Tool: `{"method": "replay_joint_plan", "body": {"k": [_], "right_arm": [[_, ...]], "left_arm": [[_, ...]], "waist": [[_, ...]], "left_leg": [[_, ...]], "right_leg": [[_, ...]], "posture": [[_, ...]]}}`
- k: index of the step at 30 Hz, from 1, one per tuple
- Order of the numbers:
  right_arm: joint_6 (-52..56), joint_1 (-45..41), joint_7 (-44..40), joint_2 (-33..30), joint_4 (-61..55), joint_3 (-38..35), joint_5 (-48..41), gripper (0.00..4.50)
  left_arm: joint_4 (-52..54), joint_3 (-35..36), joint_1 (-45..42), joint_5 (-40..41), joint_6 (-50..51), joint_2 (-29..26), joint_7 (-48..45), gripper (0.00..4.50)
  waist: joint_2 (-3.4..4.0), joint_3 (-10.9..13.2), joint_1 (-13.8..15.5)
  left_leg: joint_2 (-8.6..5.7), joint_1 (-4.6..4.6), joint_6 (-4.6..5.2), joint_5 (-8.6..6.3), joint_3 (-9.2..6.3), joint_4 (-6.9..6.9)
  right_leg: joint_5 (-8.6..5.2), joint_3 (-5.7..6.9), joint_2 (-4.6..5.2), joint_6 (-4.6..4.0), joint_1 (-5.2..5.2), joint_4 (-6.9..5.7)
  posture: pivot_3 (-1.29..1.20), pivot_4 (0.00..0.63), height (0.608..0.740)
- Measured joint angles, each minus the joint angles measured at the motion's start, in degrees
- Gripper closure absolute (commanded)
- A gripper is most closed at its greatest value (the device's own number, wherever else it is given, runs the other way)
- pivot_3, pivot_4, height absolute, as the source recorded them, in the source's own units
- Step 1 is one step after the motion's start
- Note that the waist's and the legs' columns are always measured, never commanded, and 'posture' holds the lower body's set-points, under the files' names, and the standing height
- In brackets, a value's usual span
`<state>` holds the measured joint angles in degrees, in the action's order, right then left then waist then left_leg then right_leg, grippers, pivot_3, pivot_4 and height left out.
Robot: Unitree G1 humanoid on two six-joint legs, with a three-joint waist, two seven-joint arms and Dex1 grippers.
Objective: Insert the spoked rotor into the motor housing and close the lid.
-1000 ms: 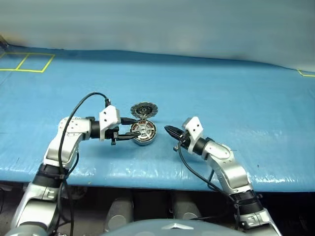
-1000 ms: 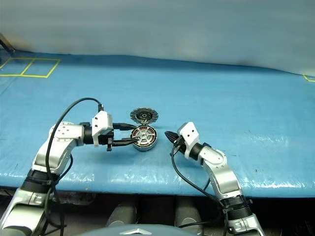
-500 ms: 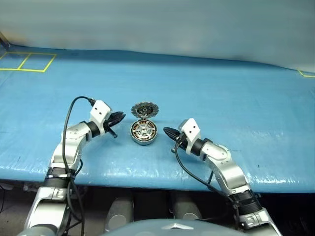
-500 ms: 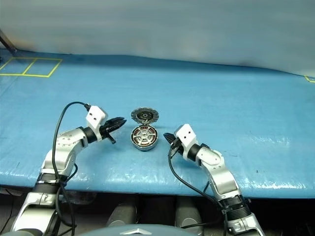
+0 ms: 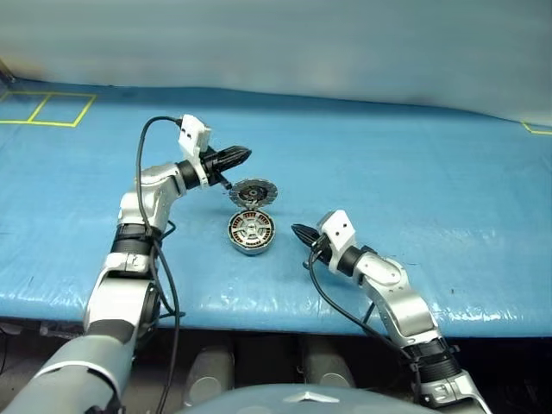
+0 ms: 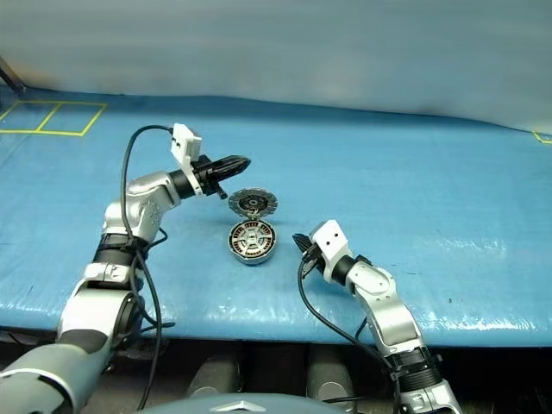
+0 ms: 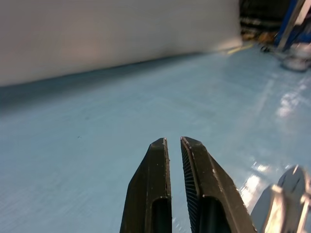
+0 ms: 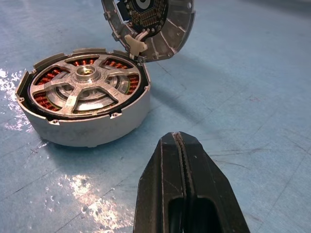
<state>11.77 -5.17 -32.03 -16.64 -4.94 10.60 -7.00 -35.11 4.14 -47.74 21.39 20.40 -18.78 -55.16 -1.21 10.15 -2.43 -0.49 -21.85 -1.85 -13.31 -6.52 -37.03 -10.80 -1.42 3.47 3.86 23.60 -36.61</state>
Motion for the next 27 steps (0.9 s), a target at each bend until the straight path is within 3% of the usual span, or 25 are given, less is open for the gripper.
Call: {"method": "replay_joint_plan", "body": {"k": [11,17,27], "right_arm": [[-0.03,1.53,2.01,0.99,-0.19,-0.46,-0.10,4.50],[-0.13,1.43,2.20,1.36,-0.10,-0.54,-0.12,4.50],[-0.32,-0.08,2.13,1.71,0.54,-0.47,-0.11,4.50]], "left_arm": [[-2.91,-8.67,-2.61,-3.59,8.02,-2.09,-11.38,4.03],[2.23,-14.11,3.17,-5.65,7.92,-4.49,-17.60,4.03],[10.85,-15.07,9.42,-5.49,9.59,-7.64,-18.96,4.03]], "waist": [[0.00,0.00,-0.47],[0.00,0.00,-0.53],[0.01,0.01,-0.48]], "left_leg": [[0.00,0.00,0.00,0.00,0.00,0.05],[0.01,-0.03,0.00,0.00,-0.01,0.10],[0.02,-0.02,0.00,0.00,-0.01,0.09]], "right_leg": [[-0.05,-0.01,0.00,-0.08,0.01,0.03],[-0.16,-0.01,0.00,-0.27,0.05,0.04],[-0.17,-0.01,0.00,-0.29,0.04,0.05]], "posture": [[0.00,0.150,0.740],[0.00,0.150,0.740],[0.00,0.150,0.740]]}}
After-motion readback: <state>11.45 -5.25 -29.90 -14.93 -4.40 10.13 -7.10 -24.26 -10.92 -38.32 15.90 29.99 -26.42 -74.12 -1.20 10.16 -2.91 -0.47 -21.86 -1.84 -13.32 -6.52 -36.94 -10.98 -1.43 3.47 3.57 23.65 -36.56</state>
